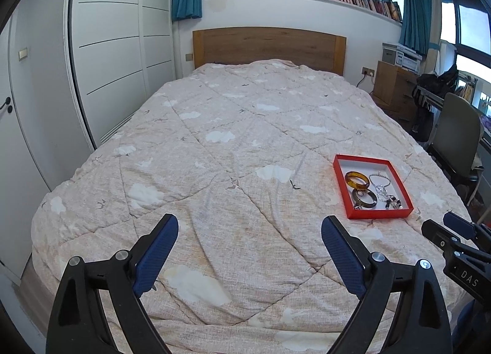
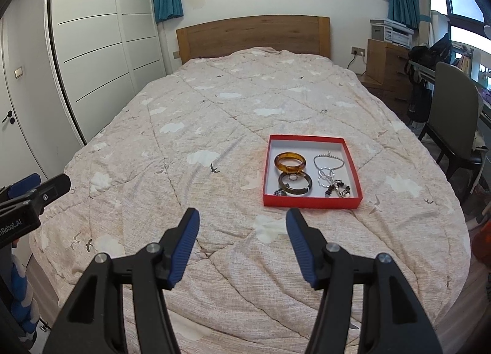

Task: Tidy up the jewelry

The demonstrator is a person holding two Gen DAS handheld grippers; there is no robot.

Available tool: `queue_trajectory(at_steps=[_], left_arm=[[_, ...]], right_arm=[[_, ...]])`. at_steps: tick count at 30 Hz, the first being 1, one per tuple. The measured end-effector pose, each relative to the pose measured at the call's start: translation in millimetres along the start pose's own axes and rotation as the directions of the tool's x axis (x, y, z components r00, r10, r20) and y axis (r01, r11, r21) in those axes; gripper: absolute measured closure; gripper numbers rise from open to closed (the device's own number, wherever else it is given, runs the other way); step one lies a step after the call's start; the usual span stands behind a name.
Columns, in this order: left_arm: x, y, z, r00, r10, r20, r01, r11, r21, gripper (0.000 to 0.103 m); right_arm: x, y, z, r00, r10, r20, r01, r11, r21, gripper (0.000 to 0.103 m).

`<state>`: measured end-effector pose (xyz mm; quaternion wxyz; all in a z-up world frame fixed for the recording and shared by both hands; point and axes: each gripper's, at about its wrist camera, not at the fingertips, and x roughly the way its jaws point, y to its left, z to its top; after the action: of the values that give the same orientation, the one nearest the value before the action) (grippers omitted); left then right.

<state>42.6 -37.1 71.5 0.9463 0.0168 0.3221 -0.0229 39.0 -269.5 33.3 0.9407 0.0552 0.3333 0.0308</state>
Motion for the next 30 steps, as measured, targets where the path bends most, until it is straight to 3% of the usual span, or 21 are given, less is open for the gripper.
queue_trajectory(at_steps=[7,30], left_arm=[[-8,-2,-7,0.999,-0.035,0.013,0.035,0.999,0.010,0.006],[6,-4,-25,0.998,-0.041,-0.048,0.041,0.999,-0.002,0.000]], right_arm=[[-2,-9,-10,1.000,-0.014,-0.006,0.014,1.000,0.018,0.046],[5,-20,-31,0.998,-0.055,-0.036,0.056,0.998,0.022,0.045]])
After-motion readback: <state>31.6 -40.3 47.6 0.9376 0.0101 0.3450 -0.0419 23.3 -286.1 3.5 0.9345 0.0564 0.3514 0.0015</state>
